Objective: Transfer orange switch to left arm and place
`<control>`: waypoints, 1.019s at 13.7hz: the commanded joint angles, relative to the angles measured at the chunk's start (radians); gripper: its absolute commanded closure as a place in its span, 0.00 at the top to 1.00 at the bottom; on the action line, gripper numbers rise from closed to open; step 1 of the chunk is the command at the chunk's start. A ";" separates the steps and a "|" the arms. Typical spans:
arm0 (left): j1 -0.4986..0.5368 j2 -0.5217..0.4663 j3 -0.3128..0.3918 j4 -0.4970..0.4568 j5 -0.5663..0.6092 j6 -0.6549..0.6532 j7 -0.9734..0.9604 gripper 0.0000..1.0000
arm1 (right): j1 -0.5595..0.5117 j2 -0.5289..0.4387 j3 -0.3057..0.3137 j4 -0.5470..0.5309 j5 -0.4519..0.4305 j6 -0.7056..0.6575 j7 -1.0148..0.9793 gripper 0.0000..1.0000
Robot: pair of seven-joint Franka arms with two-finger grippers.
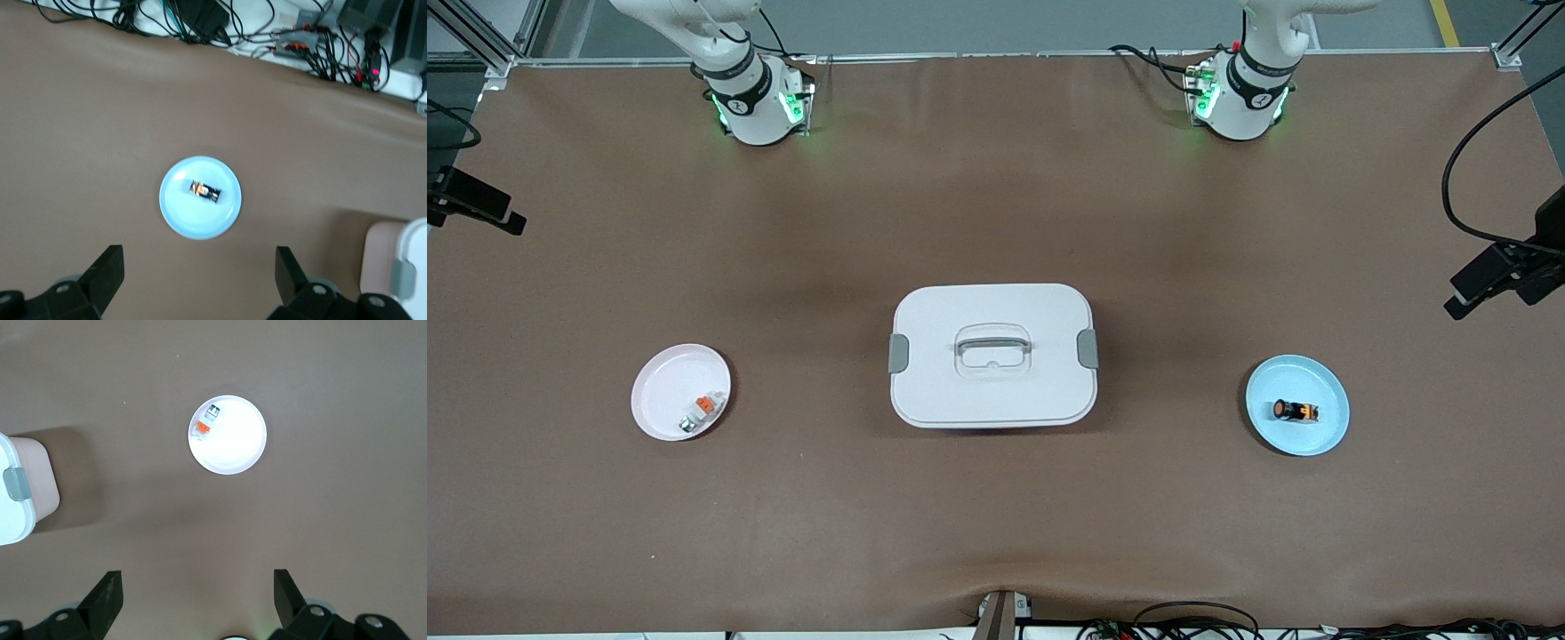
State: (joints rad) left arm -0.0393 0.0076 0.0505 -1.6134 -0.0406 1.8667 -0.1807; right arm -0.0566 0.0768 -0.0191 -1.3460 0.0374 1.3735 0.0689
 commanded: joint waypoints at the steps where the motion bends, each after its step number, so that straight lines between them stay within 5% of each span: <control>1: 0.024 0.011 -0.023 0.113 0.021 -0.159 0.076 1.00 | 0.001 -0.002 0.001 -0.005 -0.002 0.022 -0.006 1.00; 4: 0.027 -0.067 -0.017 0.037 0.018 -0.225 0.130 1.00 | 0.001 0.000 0.001 -0.005 -0.002 0.026 -0.006 1.00; 14: 0.027 -0.069 -0.011 -0.028 0.036 -0.178 0.133 1.00 | 0.011 0.000 -0.002 -0.022 -0.001 -0.042 -0.006 1.00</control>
State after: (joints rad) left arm -0.0149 -0.0372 0.0445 -1.6141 -0.0282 1.6745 -0.0672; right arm -0.0416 0.0832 -0.0180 -1.3592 0.0378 1.3445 0.0683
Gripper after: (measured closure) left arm 0.000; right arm 0.000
